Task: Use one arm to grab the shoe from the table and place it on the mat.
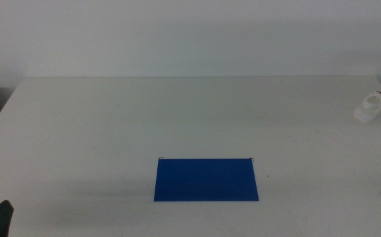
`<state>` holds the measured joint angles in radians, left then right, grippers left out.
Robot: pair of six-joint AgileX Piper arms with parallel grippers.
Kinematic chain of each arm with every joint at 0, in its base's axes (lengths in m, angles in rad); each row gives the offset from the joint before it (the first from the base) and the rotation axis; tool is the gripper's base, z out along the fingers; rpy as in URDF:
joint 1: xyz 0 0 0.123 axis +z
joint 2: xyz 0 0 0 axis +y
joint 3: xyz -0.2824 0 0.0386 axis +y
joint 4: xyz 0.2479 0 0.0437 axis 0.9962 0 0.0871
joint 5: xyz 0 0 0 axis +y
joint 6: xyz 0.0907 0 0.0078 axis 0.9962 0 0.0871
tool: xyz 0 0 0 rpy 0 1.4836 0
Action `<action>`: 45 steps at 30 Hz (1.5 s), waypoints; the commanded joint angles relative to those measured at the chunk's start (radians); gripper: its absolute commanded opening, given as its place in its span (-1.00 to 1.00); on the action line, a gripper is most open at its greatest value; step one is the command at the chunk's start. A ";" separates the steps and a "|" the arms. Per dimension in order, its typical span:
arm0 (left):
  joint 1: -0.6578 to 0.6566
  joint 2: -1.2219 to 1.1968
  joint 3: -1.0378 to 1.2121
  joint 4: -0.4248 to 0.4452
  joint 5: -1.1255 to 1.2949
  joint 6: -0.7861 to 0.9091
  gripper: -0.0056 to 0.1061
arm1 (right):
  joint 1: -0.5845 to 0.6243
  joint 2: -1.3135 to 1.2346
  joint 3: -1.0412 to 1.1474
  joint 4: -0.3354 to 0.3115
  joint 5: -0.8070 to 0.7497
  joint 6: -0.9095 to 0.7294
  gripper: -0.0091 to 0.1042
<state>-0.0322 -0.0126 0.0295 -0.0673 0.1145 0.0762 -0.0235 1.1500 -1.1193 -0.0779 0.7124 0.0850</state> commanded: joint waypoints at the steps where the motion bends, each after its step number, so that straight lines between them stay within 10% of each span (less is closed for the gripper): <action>1: -0.004 -0.013 0.007 -0.010 -0.082 -0.005 0.78 | -0.002 0.076 -0.132 -0.027 -0.010 0.004 0.42; 16: -0.004 -0.013 0.007 -0.010 -0.082 -0.005 0.78 | -0.002 0.676 -0.758 -0.132 0.363 0.677 0.42; 24: -0.004 -0.013 0.007 -0.010 -0.082 -0.005 0.78 | -0.002 0.756 -0.775 -0.013 0.354 0.771 0.42; 34: -0.004 -0.013 0.007 -0.010 -0.082 -0.005 0.78 | -0.007 0.787 -0.775 -0.131 0.411 0.838 0.42; 45: -0.004 -0.013 0.007 -0.010 -0.082 -0.005 0.78 | -0.109 0.929 -0.941 -0.055 0.509 0.886 0.42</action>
<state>-0.0322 -0.0126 0.0295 -0.0673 0.1145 0.0762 -0.1172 2.1117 -1.9880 -0.1194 1.1930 0.9694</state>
